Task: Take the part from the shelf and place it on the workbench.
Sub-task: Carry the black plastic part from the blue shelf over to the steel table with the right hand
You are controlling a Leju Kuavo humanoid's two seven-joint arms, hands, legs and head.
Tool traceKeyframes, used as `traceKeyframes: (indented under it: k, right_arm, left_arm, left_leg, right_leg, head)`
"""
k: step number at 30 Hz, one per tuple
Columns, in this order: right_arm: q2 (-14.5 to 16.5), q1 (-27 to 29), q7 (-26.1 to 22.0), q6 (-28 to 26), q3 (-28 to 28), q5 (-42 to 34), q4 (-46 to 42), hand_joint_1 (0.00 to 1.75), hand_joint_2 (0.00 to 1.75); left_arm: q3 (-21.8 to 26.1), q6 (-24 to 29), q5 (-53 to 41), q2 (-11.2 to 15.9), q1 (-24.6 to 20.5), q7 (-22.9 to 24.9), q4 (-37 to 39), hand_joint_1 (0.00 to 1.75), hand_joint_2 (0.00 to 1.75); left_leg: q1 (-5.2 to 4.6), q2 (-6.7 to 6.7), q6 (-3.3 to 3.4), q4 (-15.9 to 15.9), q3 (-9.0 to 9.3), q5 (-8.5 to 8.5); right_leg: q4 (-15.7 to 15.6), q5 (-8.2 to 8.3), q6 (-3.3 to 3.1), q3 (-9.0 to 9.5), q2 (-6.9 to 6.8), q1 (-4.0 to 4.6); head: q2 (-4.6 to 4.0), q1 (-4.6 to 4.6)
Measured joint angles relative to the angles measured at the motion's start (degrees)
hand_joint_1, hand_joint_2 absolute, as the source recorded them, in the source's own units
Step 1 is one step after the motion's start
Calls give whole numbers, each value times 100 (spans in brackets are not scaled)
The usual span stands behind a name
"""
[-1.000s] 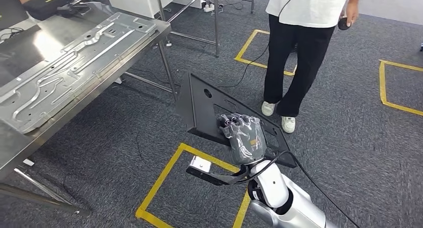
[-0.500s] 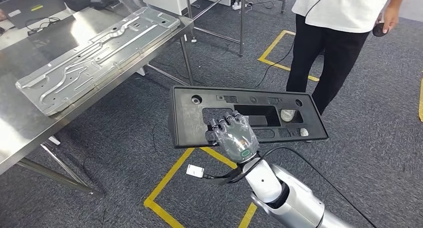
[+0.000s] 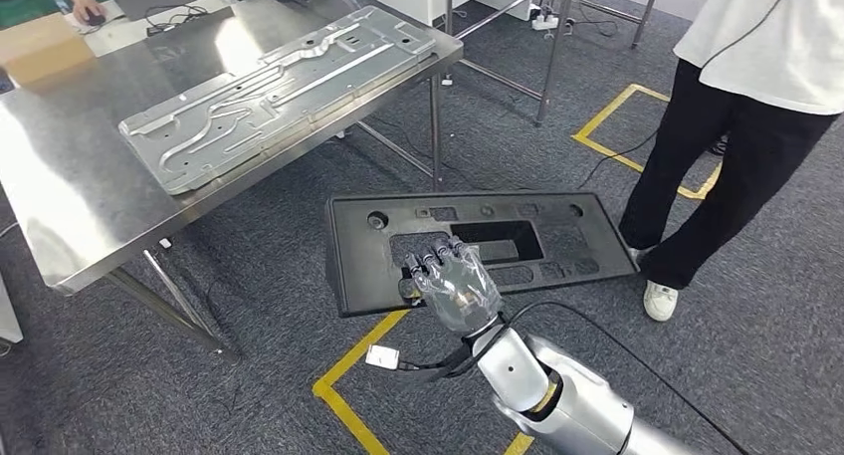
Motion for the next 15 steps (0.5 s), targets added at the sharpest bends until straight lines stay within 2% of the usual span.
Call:
traceKeyframes:
  k: [1,3,4,5,7,8,9,10,11,13,14,15]
  right_arm:
    - [18,50,13,-37,2,-1,34,175,175]
    - [57,105,38,-85,4,-1,101,175,175]
    - [74,120,46,-102,2,-2,133,175,175]
    - [94,132,50,-115,-1,-4,163,175,175]
    - [137,145,51,-131,-5,-9,218,175,175]
    - [158,150,50,-134,-7,-11,244,175,175]
    - [173,154,50,-137,-9,-11,265,175,175]
    - [188,160,47,-140,-12,-11,288,175,175]
    - [198,169,40,-144,-15,-10,311,175,175]
    - [212,204,24,-154,-19,-9,356,175,175]
    - [217,225,11,-158,-19,-9,378,175,175]
    - [225,243,1,-163,-19,-8,397,175,175]
  left_arm:
    - [-5,-6,-11,-1,9,0,0,0,175]
    - [-12,-10,-23,4,8,2,1,0,175]
    - [-14,-14,-29,8,4,5,1,0,175]
    - [-15,-17,-34,11,6,11,1,0,175]
    - [-17,-26,-42,17,27,24,0,0,175]
    - [-18,-29,-44,18,37,28,0,0,175]
    - [-19,-33,-45,19,39,34,0,0,175]
    - [-19,-39,-48,19,31,39,0,0,175]
    - [-19,-48,-53,16,16,43,0,0,175]
    - [-16,-62,-65,16,-29,48,0,0,175]
    - [-16,-69,-73,16,-48,50,0,0,175]
    - [-16,-73,-80,16,-59,55,0,0,175]
  left_leg:
    - [22,-80,-22,20,1,-14]
    - [50,-223,-102,113,-31,-79]
    - [57,-278,-142,163,-58,-114]
    - [57,-325,-171,193,-86,-139]
    - [76,-388,-198,201,-117,-154]
    - [78,-335,-215,238,-136,-179]
    - [80,-222,-239,359,-192,-243]
    - [81,-79,-267,611,-315,-367]
    - [78,82,-294,988,-504,-534]
    - [90,212,-324,1796,-939,-823]
    - [91,230,-324,1986,-1055,-843]
    - [90,244,-313,1946,-1053,-756]
  right_leg:
    - [-315,206,21,127,27,-15]
    - [-1110,563,56,481,217,-69]
    - [-1375,648,42,603,292,-85]
    - [-1482,652,7,652,334,-84]
    - [-1485,629,-98,660,248,-56]
    - [-1489,626,-142,667,202,-51]
    - [-1493,623,-179,675,153,-52]
    - [-1497,618,-213,683,97,-53]
    - [-1498,607,-235,691,42,-42]
    - [-1498,581,-261,701,-93,-24]
    - [-1498,566,-267,712,-164,-17]
    - [-1498,551,-267,728,-227,-11]
  head:
    - [0,0]
    - [-1,-1]
    - [-1,-1]
    - [-1,-2]
    - [-1,-2]
    - [-1,-5]
    - [-1,-11]
    - [0,-17]
    - [0,-22]
    - [-1,-25]
    - [-1,-25]
    - [-1,-25]
